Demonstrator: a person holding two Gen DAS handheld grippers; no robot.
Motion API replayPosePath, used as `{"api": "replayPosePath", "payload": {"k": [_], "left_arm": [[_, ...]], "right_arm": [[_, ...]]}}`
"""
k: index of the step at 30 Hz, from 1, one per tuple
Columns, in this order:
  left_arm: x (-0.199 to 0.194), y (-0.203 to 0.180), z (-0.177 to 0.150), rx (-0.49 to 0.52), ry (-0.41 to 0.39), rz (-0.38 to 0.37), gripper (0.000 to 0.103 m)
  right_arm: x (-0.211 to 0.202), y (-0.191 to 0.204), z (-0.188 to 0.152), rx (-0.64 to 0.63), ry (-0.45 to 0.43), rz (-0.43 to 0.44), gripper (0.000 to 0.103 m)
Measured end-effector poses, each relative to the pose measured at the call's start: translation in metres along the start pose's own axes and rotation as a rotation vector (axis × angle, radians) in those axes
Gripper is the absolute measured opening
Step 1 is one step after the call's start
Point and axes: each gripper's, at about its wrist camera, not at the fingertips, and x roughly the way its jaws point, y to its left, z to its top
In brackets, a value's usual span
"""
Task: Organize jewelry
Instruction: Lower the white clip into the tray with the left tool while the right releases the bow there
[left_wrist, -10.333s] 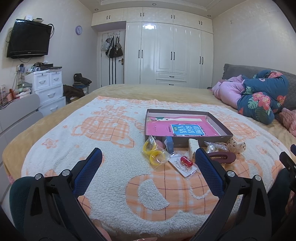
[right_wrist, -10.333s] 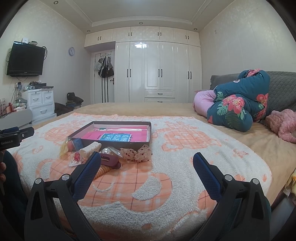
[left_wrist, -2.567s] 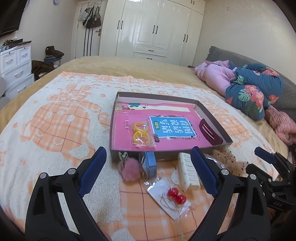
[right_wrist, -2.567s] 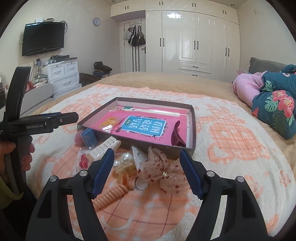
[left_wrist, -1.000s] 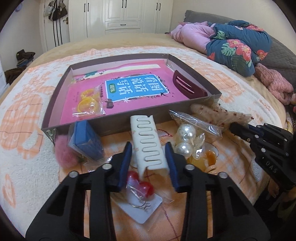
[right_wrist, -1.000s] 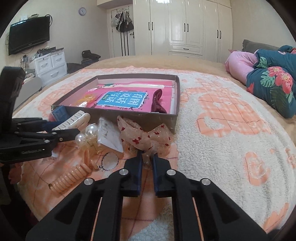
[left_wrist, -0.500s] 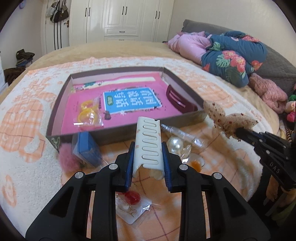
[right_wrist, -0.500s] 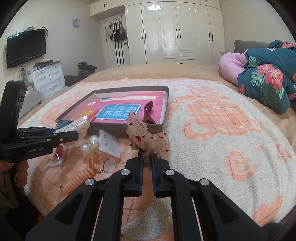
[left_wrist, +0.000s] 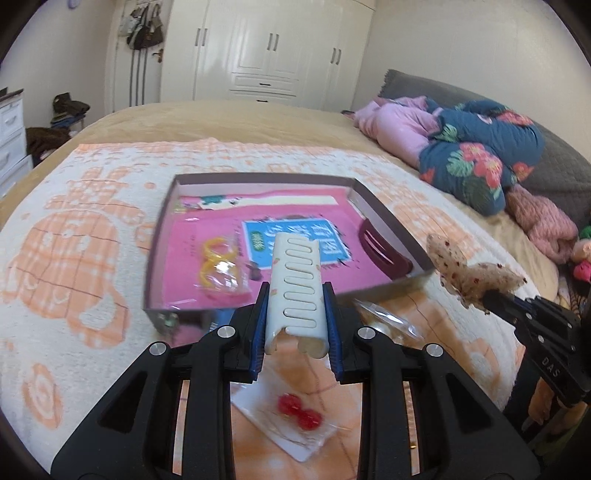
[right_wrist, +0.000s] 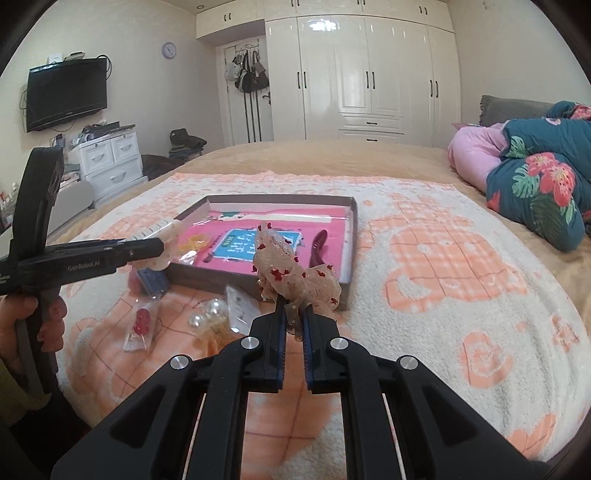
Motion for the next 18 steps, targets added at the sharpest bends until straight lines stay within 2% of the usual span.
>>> {"api": "replayPosePath", "payload": {"k": [10, 18], "left_arm": [[-0.007, 0.037, 0.014, -0.076, -0.045, 0.047, 0.019], [-0.001, 0.055, 0.022, -0.106, -0.055, 0.075, 0.019]], "right_arm": [[0.021, 0.023, 0.017, -0.053, -0.002, 0.032, 0.008], [0.041, 0.030, 0.028, -0.083, -0.005, 0.027, 0.008]]}}
